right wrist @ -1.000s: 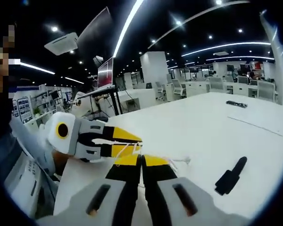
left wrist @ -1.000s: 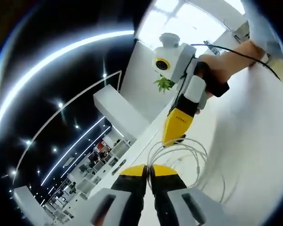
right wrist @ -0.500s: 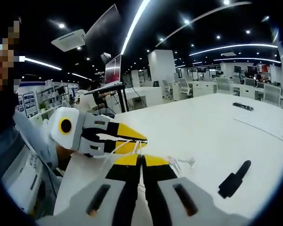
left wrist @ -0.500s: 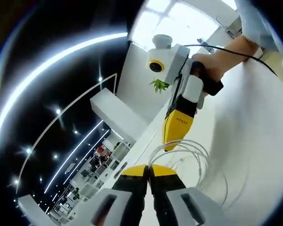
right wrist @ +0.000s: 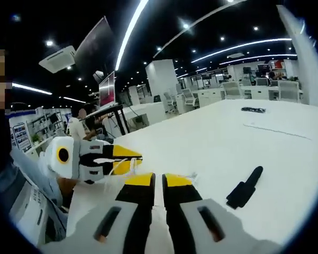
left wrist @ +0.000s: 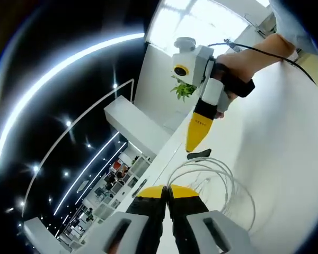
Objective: Peel open the Velcro strap on the desktop, arrange the wired earphones neatly onto it, and close the Velcro strap to secure them.
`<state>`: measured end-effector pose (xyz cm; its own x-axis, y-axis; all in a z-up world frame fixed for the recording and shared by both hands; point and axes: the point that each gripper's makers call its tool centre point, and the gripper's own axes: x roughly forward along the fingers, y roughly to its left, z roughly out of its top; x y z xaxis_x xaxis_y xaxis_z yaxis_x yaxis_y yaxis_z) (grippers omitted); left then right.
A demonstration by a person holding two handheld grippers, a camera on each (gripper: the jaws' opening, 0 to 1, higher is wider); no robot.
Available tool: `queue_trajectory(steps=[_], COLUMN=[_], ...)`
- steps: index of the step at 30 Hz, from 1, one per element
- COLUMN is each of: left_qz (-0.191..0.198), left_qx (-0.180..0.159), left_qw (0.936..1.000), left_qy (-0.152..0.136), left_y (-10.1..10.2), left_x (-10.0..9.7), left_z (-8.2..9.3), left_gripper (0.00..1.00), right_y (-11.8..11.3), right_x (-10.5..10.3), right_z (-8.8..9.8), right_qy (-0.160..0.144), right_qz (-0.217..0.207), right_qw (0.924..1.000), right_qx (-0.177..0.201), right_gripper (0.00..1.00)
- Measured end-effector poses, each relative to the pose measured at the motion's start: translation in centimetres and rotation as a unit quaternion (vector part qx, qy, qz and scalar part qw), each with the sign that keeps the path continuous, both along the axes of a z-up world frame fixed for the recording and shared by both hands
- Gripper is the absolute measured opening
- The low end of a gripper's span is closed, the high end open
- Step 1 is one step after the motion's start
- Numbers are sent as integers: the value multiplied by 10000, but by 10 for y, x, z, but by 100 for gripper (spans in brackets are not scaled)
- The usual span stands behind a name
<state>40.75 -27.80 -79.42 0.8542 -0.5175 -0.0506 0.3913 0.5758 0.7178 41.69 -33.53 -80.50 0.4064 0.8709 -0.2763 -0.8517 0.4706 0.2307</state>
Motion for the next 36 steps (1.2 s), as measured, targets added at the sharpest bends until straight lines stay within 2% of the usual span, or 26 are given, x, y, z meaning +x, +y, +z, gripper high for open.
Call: queue_trajectory(steps=[3,7,8,10,12,15,19,24,27,36], left_qz=[16,25,23,23,15,4,3,31,28,-10], left_qx=[-72,-100,-98,-94,-94,-84,-65,-71,-87,-72], left_qw=[10000,9999,9999,9999,9999,9999,9999,9998,9998,9998], left_qy=[-27,-63,-71,-85,-86,-90,-131,-193,-186,-190], left_y=[2,3,3,3,2,1,1,3,2,0], left_x=[0,-1,-1,-2,-3,-3,-4,-5,-6,-7], left_z=[3,4,4,4,3,2,3,5,5,5], left_gripper=[6,6,6,6,6,6,6,6,6,6], right_y=[-4,-8,-7,-4,0,-2,-9,-17,-18,-9], right_x=[9,21,23,23,24,27,34,35,30,17], right_z=[-12,-19,-20,-26,-28,-34,-37,-39,-42,-42], right_qy=[117,248,286,544,637,646,497,666,1075,1703], right_qz=[-174,-356,-366,-298,-266,-326,-497,-583,-553,-392], right_qw=[9997,9988,9987,9975,9969,9959,9947,9926,9901,9842], right_qx=[-155,-212,-222,-348,-375,-540,-756,-826,-712,-296], right_gripper=[9,10,10,10,10,11,12,12,12,11])
